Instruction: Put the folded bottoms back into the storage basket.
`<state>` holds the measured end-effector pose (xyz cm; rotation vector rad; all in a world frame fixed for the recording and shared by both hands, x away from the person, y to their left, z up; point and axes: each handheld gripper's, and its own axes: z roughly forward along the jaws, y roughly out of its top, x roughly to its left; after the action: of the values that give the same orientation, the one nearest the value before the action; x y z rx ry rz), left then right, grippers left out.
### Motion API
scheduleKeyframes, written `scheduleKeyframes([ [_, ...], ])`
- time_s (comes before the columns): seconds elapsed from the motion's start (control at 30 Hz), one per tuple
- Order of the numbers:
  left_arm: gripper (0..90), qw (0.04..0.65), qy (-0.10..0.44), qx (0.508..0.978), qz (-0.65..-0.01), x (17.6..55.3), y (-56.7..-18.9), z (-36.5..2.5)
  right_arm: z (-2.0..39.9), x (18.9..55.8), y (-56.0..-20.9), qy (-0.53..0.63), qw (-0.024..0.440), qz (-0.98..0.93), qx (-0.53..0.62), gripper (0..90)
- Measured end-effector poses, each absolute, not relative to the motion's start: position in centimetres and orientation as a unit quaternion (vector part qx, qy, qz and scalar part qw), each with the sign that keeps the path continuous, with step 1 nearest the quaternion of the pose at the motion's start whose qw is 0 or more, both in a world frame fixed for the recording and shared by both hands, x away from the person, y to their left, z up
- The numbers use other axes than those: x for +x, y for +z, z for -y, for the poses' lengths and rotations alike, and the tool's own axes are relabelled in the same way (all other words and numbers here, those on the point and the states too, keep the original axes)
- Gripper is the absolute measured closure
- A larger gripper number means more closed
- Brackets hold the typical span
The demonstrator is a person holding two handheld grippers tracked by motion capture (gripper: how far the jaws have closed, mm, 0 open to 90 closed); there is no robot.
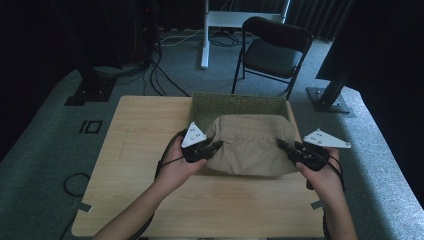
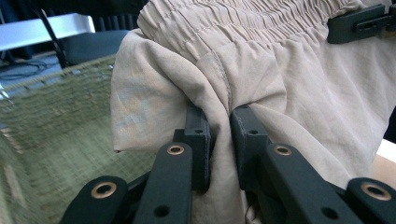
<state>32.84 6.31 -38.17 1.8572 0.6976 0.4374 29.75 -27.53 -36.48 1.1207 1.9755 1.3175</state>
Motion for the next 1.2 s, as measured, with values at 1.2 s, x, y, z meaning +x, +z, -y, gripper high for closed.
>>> scheduleKeyframes([
  [1.2,80.6,0.538,0.199,0.75,-0.33,45.6,-40.8,-5.3,27.3,43.7,-37.2,0.478,0.242,-0.713,0.453,80.2],
])
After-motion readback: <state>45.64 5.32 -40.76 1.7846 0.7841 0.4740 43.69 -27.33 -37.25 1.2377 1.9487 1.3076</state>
